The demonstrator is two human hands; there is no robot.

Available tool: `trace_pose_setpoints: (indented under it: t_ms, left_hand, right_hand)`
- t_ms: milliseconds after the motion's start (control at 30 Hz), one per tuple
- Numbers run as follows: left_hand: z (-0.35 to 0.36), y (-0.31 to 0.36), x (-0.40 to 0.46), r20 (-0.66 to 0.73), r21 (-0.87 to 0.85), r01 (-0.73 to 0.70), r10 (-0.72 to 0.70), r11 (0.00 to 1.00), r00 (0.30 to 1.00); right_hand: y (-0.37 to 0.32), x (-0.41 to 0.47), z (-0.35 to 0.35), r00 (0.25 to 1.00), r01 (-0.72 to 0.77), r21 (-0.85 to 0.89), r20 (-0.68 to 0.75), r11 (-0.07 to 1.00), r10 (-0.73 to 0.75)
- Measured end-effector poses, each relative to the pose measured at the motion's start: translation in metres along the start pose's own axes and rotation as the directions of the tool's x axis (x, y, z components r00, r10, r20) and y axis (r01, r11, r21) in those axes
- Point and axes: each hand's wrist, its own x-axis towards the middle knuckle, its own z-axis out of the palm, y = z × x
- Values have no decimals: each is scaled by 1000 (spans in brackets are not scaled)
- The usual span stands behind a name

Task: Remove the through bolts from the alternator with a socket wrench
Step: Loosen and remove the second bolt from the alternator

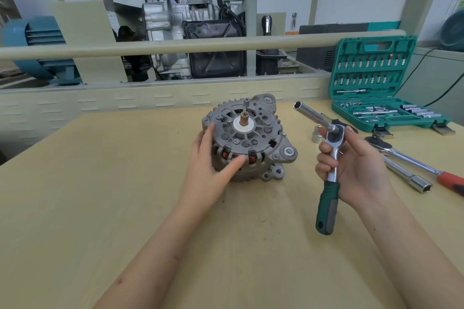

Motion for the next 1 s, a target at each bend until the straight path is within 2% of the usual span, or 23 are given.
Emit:
trace_pose_setpoints:
  t_ms: [167, 333, 400, 467, 533, 600, 667, 733, 800, 867, 1000]
  left_hand:
    - [-7, -4, 1, 32, -73, 10, -8, 997, 999]
    - [-5, -4, 1, 69, -230, 52, -37, 972, 997]
    - [-4, -1, 1, 70, -222, 60, -45, 973, 997]
    - [-2, 6, 0, 46, -97, 44, -39, 994, 998]
    - [0, 16, -5, -24, 226, -73, 80, 971, 996]
    - [6, 27, -7, -11, 482, -291, 338, 826, 941]
    - [21, 38, -9, 87, 622, -456, 523, 636, 848]
    - [38, 47, -9, 225, 706, -530, 561, 469, 797]
    - [54, 53, -6, 318, 749, -537, 500, 389, 805]
    - [64, 55, 2, 330, 760, -535, 490, 370, 807]
    - [70, 52, 16, 285, 701, -583, 587, 411, 757]
  right_hand:
    - [0, 0, 0, 1000, 6, -7, 3, 1000, -6]
    - [1, -1, 0, 1000, 1, -3, -2, 1000, -1]
    - [1, -1, 0, 1000, 1, -5, -4, 1000, -1]
    - [1, -1, 0, 1000, -5, -1, -10, 1000, 5]
    - [1, -1, 0, 1000, -10, 8, -21, 1000, 10]
    - [0, 0, -1, 999, -10, 16, -31, 1000, 10]
    - [0, 0, -1, 999, -5, 21, -35, 1000, 6]
    - [0, 1, -1, 999, -1, 27, -37, 1000, 2]
    - [-1, 1, -1, 999, -2, 42, -40, 999, 4]
    - [-1, 2, -2, 999, -6, 55, -53, 998, 9]
    - [-3, 4, -5, 996, -5, 83, -87, 997, 12]
